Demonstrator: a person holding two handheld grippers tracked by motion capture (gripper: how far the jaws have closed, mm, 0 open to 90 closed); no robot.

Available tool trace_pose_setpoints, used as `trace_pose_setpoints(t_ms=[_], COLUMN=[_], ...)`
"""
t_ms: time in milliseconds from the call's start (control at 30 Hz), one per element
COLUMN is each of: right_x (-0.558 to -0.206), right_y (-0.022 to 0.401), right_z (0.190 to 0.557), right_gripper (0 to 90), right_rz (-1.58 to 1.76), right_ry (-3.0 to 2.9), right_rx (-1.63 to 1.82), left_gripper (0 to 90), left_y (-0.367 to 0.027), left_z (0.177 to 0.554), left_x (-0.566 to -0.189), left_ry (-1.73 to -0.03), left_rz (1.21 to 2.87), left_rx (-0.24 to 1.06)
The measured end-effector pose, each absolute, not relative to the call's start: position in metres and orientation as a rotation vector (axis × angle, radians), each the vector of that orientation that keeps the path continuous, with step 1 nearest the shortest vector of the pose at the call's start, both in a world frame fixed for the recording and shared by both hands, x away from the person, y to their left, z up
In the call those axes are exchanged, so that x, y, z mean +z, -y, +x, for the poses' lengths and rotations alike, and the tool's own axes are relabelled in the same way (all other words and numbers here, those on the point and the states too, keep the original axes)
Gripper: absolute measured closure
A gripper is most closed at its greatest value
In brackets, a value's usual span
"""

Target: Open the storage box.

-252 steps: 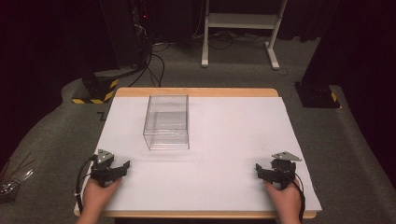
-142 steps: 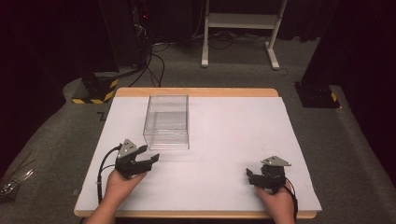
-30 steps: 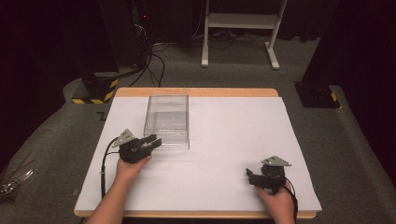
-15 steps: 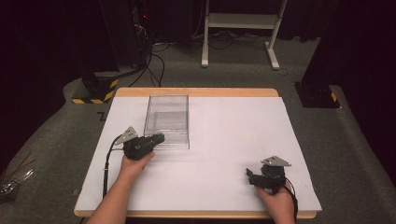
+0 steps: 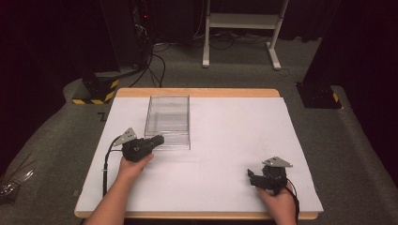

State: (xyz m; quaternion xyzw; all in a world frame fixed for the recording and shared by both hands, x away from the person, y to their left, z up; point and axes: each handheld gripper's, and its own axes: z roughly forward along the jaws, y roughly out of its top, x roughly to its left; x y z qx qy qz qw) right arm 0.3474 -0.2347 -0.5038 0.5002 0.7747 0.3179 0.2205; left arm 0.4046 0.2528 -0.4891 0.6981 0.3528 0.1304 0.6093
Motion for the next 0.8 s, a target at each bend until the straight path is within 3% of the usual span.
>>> trace_pose_setpoints(t_ms=[800], right_x=[-0.504], right_y=[0.235], right_z=[0.347], right_gripper=[16.7], right_rz=[1.382], right_ry=[-2.142], right_rx=[0.884], left_gripper=[81.9], left_y=[-0.252], left_z=[0.373], left_x=[-0.487], left_ry=[-0.793], left_rz=[1.639], left_rx=[0.317])
